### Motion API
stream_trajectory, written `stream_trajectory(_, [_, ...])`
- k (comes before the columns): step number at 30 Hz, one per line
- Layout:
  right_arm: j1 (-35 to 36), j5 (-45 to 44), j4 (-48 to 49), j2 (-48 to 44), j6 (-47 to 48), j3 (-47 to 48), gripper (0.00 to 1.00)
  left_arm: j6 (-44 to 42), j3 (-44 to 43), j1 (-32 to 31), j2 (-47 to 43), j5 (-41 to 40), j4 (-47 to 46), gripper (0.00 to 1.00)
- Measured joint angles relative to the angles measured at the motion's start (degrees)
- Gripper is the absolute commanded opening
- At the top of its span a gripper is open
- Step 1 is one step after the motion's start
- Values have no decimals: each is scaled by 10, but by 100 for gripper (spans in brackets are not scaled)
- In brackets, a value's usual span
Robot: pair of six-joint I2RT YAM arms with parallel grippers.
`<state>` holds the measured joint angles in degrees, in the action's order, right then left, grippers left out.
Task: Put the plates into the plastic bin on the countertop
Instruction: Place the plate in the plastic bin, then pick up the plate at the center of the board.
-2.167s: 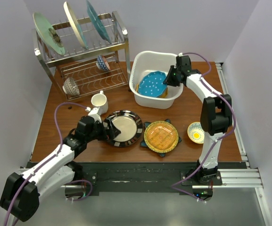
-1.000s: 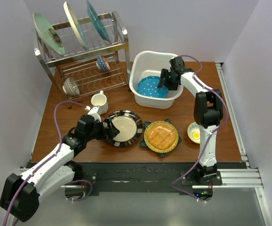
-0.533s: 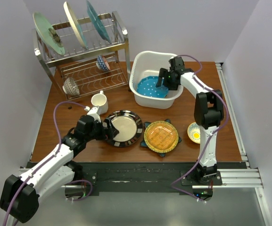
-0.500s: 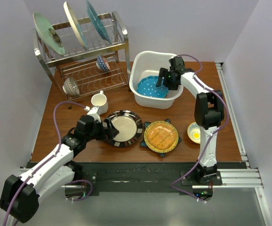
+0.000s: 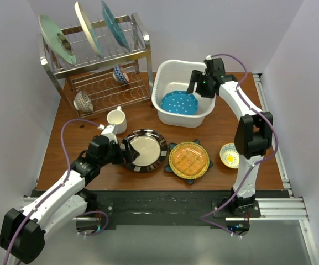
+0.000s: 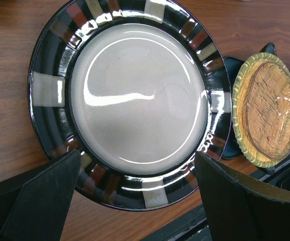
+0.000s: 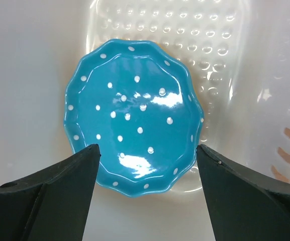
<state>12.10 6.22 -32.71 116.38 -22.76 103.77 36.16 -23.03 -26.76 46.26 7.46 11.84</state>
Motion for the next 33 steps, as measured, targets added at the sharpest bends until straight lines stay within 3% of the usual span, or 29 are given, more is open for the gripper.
stream_trajectory(8, [-2, -5, -5, -36, 2, -6, 81, 0, 0, 0, -7, 0, 3, 100])
stream_trajectory(22, [0, 20, -5, -189, 2, -31, 81, 2, 0, 0, -28, 0, 3, 100])
stream_trajectory(33, [21, 47, -8, -263, 1, -115, 81, 13, -1, 0, -32, -21, 32, 99])
